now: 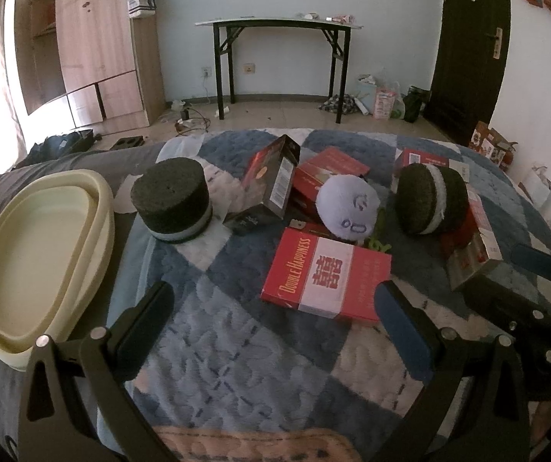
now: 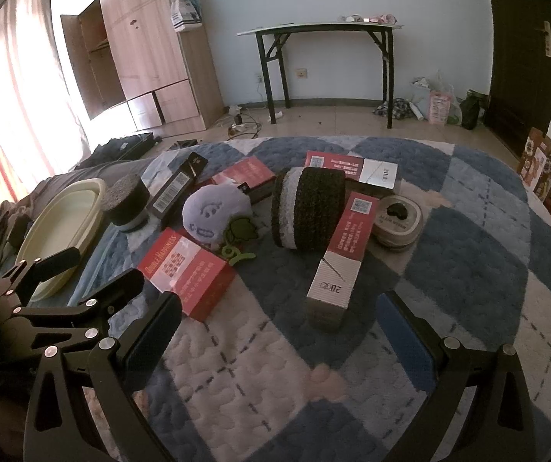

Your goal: Organize rigid objects

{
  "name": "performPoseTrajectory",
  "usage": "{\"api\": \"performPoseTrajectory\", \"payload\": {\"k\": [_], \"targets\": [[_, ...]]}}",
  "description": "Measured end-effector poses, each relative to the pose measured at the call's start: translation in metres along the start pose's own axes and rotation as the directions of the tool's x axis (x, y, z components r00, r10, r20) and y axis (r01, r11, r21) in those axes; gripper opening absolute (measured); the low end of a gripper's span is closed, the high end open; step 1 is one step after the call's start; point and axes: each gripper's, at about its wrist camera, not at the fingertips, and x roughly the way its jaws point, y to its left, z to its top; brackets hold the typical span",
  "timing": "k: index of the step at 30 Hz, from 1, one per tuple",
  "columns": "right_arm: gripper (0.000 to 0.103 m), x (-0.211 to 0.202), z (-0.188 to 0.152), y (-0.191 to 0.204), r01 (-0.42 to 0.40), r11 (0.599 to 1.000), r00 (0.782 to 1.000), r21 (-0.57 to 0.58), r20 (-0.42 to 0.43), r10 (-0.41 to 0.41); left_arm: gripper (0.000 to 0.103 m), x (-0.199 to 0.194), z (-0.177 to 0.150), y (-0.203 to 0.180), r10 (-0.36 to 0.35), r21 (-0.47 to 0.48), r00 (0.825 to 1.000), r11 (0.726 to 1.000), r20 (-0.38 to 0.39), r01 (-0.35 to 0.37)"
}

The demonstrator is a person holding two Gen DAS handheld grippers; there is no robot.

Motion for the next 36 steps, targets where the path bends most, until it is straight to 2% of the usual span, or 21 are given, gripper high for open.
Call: {"api": "performPoseTrajectory", "payload": {"k": [27, 36], "targets": [[0.103, 0.0032, -0.0008, 0.0000, -0.005, 1.000, 1.000, -0.005, -0.018, 0.004, 0.103, 0.0037, -0.0008, 0.0036, 0.015, 0.002, 1.000, 1.000, -0.016, -0.015], [0.103, 0.0030, -0.0010, -0.0009, -0.011, 1.000, 1.000, -0.004, -0.013, 0.011, 0.103, 0.0071, -0.0021, 0.0055, -0.001, 0.000, 1.000, 1.000, -0.018, 0.001]]}}
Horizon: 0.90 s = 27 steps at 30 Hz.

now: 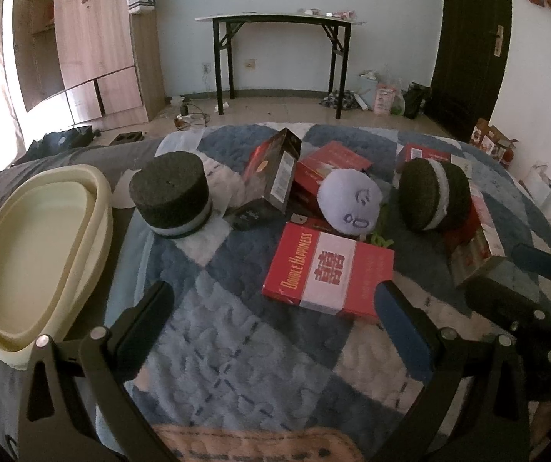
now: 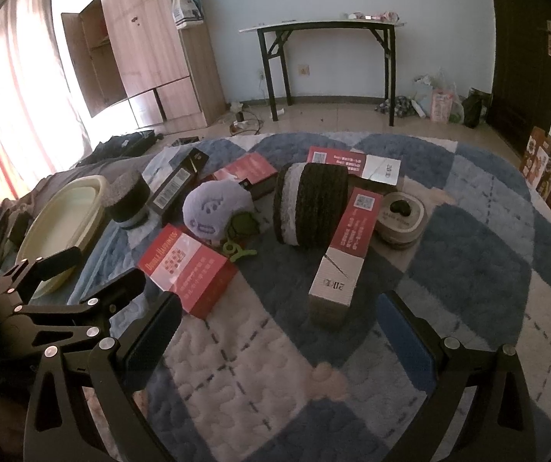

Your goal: Organize rigid objects

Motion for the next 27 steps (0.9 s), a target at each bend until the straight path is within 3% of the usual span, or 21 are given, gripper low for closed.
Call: {"api": "performPoseTrajectory", "payload": {"k": [8, 14, 17, 19, 22, 24, 26, 27], "targets": [[0.103, -0.006, 0.002, -0.010, 0.012, 0.999, 1.000, 0.031, 0.012, -0.013, 0.103, 0.004, -0.003, -0.003, -0.007, 0.005, 1.000, 1.000, -0.028, 0.008], [0.103, -0.007, 0.003, -0.013, 0.008, 0.999, 1.000, 0.053, 0.011, -0.008, 0.103, 0.002, -0.003, -0.010, -0.055, -0.002, 0.998, 0.998, -0.030, 0.055], [0.103, -0.010, 0.003, -0.011, -0.001, 0.999, 1.000, 0.036, 0.018, 0.000, 0.103, -0.006, 0.004, -0.019, -0.097, 0.073, 0.994, 0.992, -0.041, 0.099], [0.103, -0.016, 0.003, -0.016, -0.011, 0.999, 0.999, 0.042, 0.039, 0.010, 0.103, -0.016, 0.016, -0.021, -0.109, 0.085, 0.994, 0.990, 0.006, 0.109], [0.103, -0.026, 0.003, -0.032, 0.003, 0.995, 0.998, 0.097, 0.067, -0.010, 0.103, 0.000, 0.031, -0.023, -0.200, 0.088, 0.980, 0.976, -0.011, 0.200], [0.103, -0.030, 0.003, -0.041, -0.036, 0.991, 0.997, 0.128, 0.077, 0.027, 0.103, 0.015, 0.030, -0.018, -0.194, 0.069, 0.980, 0.978, -0.047, 0.197], [0.103, -0.033, 0.006, -0.045, -0.028, 0.988, 0.997, 0.153, 0.079, 0.016, 0.103, 0.025, 0.021, -0.013, -0.212, 0.082, 0.976, 0.973, -0.047, 0.216], [0.103, -0.034, 0.010, -0.045, -0.016, 0.988, 0.997, 0.156, 0.073, 0.004, 0.103, 0.032, 0.017, -0.013, -0.189, 0.108, 0.978, 0.974, -0.084, 0.197]]}}
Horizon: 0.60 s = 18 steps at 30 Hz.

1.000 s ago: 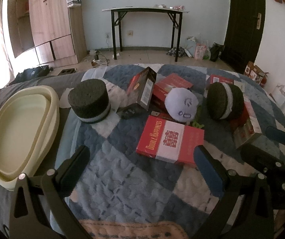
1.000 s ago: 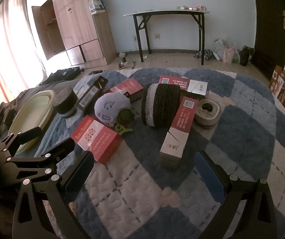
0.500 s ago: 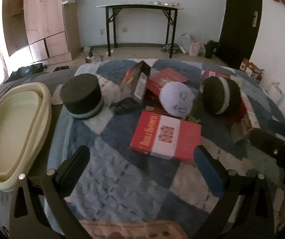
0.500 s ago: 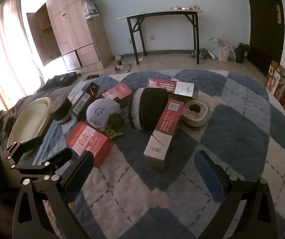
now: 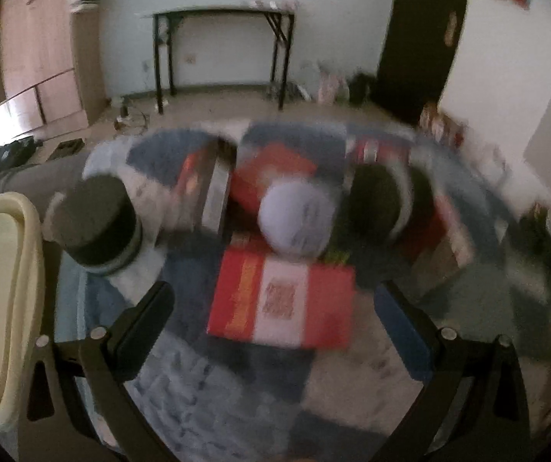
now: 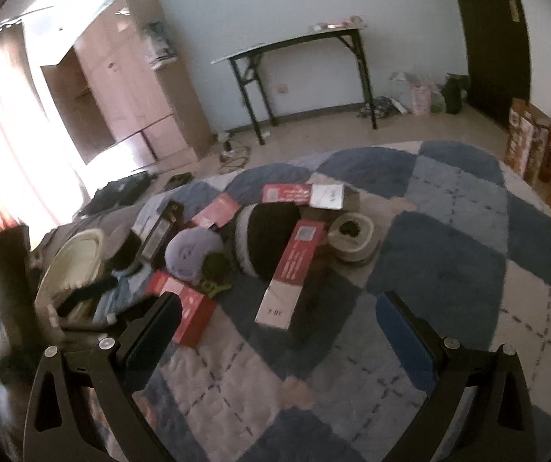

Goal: Organize rigid objects
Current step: 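Grasp the red Double Happiness box with left tool while right tool grasps a red-white box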

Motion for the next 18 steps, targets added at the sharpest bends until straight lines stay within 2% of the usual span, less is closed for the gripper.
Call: {"api": "performPoseTrajectory", "payload": {"k": [2, 5, 9, 11, 14, 16, 18], "targets": [[0.103, 0.001, 0.015, 0.002, 0.033, 0.999, 0.999, 0.003, 0.001, -0.033, 0.103, 0.008, -0.008, 0.004, 0.044, 0.013, 0.999, 0.999, -0.021, -0.044], [0.103, 0.016, 0.036, 0.004, 0.092, 0.996, 0.995, 0.018, -0.050, -0.091, 0.103, 0.011, -0.010, 0.005, 0.035, -0.010, 0.999, 0.999, -0.024, -0.035], [0.103, 0.028, 0.027, 0.003, 0.035, 0.998, 0.997, 0.049, -0.072, -0.031, 0.103, 0.005, -0.011, -0.001, 0.025, 0.008, 1.000, 1.000, -0.003, -0.025], [0.103, 0.039, 0.018, 0.001, 0.057, 0.998, 0.990, -0.010, -0.130, -0.058, 0.103, 0.003, -0.010, -0.005, 0.002, 0.020, 1.000, 1.000, 0.007, -0.003], [0.103, 0.044, 0.019, -0.008, 0.076, 0.997, 0.988, 0.021, -0.138, -0.073, 0.103, 0.004, -0.012, -0.008, -0.045, 0.013, 0.999, 0.999, 0.001, 0.045], [0.103, 0.047, 0.020, -0.007, 0.028, 0.999, 0.990, 0.033, -0.141, -0.023, 0.103, 0.011, -0.013, -0.012, -0.031, 0.029, 0.999, 0.999, -0.013, 0.032], [0.103, 0.053, 0.019, -0.003, 0.010, 1.000, 0.989, 0.021, -0.149, -0.007, 0.103, 0.018, -0.015, -0.015, -0.002, 0.048, 1.000, 0.999, -0.013, 0.002]]}}
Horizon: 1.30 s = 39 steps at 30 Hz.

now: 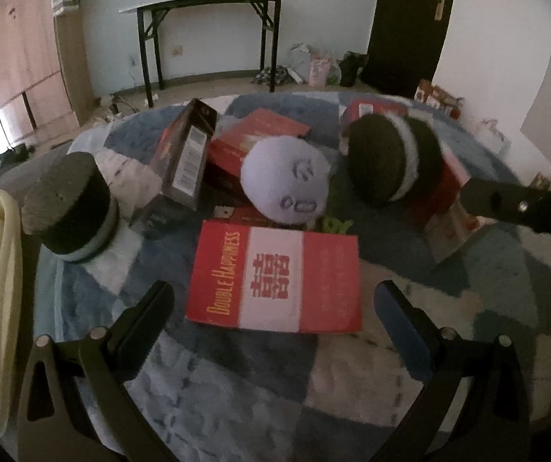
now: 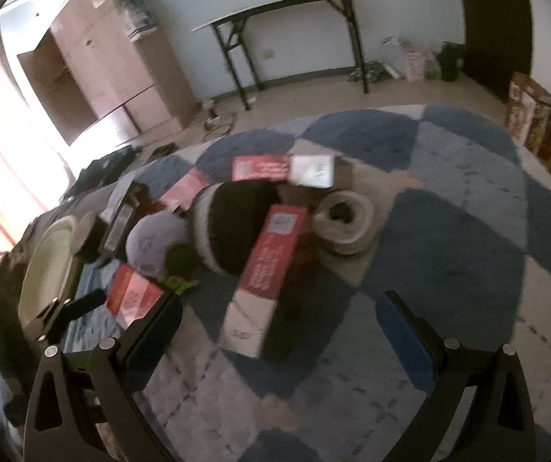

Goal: Organize rigid objects
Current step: 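Grasp the red Double Happiness box with left tool while right tool grasps a red-white box, then carry both boxes over the cream basin and release them inside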

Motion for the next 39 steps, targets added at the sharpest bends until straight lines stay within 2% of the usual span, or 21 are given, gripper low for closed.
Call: {"api": "performPoseTrajectory", "payload": {"k": [3, 4, 5, 6, 7, 8, 9, 11, 17, 21, 23, 26, 27, 28, 29, 31, 34, 37, 39], "targets": [[0.098, 0.009, 0.000, 0.005, -0.008, 1.000, 1.000, 0.005, -0.007, 0.008, 0.103, 0.014, -0.003, -0.006, 0.015, 0.004, 1.000, 1.000, -0.021, -0.015], [0.088, 0.012, -0.001, 0.006, -0.010, 1.000, 1.000, 0.004, -0.010, 0.010, 0.103, 0.018, -0.005, -0.008, 0.020, 0.001, 1.000, 1.000, -0.023, -0.020], [0.072, 0.016, -0.002, 0.006, -0.013, 1.000, 1.000, -0.003, -0.014, 0.013, 0.103, 0.020, -0.006, -0.008, 0.024, -0.008, 0.999, 1.000, -0.023, -0.024], [0.064, 0.020, -0.003, 0.006, -0.013, 1.000, 1.000, -0.010, -0.026, 0.013, 0.100, 0.020, -0.005, -0.008, 0.027, -0.018, 0.999, 0.999, -0.021, -0.027], [0.050, 0.028, -0.005, 0.006, -0.006, 1.000, 0.999, -0.021, -0.043, 0.005, 0.091, 0.019, -0.005, -0.006, 0.032, -0.039, 0.999, 0.999, -0.012, -0.033], [0.041, 0.034, -0.006, 0.006, 0.010, 0.999, 0.998, -0.034, -0.068, -0.012, 0.091, 0.018, -0.004, -0.004, 0.029, -0.058, 1.000, 0.998, -0.009, -0.029], [0.039, 0.040, -0.005, 0.003, 0.019, 0.999, 0.997, -0.038, -0.070, -0.022, 0.091, 0.014, -0.004, 0.001, -0.006, -0.091, 1.000, 0.996, 0.003, 0.006], [0.021, 0.040, -0.003, -0.002, -0.003, 1.000, 0.999, -0.030, -0.054, 0.001, 0.091, 0.007, -0.002, 0.007, -0.035, -0.099, 0.999, 0.994, 0.018, 0.036], [0.021, 0.020, -0.001, -0.012, -0.020, 0.998, 0.999, -0.053, -0.026, 0.019, 0.091, -0.029, 0.002, 0.029, 0.020, -0.080, 0.996, 0.997, 0.087, -0.013], [0.021, -0.006, 0.000, -0.022, 0.011, 0.999, 1.000, -0.047, 0.015, -0.010, 0.091, -0.066, 0.003, 0.071, 0.145, -0.153, 0.978, 0.981, 0.149, -0.122], [0.021, -0.023, 0.001, -0.017, 0.010, 0.998, 0.998, -0.057, 0.055, -0.007, 0.091, -0.088, -0.003, 0.098, 0.234, -0.211, 0.957, 0.958, 0.173, -0.196], [0.021, -0.038, -0.001, 0.009, -0.022, 0.993, 0.995, -0.112, 0.094, 0.033, 0.091, -0.115, -0.015, 0.149, 0.284, -0.318, 0.939, 0.924, 0.195, -0.213], [0.021, -0.040, -0.002, 0.021, -0.019, 0.990, 0.994, -0.138, 0.105, 0.034, 0.091, -0.124, -0.022, 0.164, 0.321, -0.357, 0.926, 0.903, 0.198, -0.237], [0.021, -0.041, -0.003, 0.037, -0.028, 0.984, 0.992, -0.175, 0.113, 0.048, 0.091, -0.133, -0.029, 0.183, 0.374, -0.394, 0.909, 0.876, 0.185, -0.280], [0.021, -0.039, -0.004, 0.057, -0.067, 0.974, 0.990, -0.217, 0.107, 0.092, 0.091, -0.140, -0.041, 0.204, 0.448, -0.438, 0.881, 0.829, 0.150, -0.347], [0.021, -0.030, -0.007, 0.095, -0.148, 0.944, 0.981, -0.294, 0.080, 0.178, 0.091, -0.148, -0.065, 0.234, 0.515, -0.513, 0.852, 0.759, 0.097, -0.401], [0.021, 0.001, -0.011, 0.165, -0.254, 0.872, 0.962, -0.418, -0.015, 0.273, 0.091, -0.152, -0.094, 0.272, 0.543, -0.619, 0.839, 0.668, 0.026, -0.412], [0.021, 0.044, -0.015, 0.245, -0.348, 0.784, 0.935, -0.514, -0.127, 0.332, 0.091, -0.145, -0.104, 0.287, 0.562, -0.661, 0.827, 0.614, -0.017, -0.431], [0.021, 0.067, -0.012, 0.280, -0.385, 0.749, 0.920, -0.539, -0.163, 0.356, 0.091, -0.140, -0.108, 0.294, 0.564, -0.672, 0.825, 0.601, -0.027, -0.433]]}}
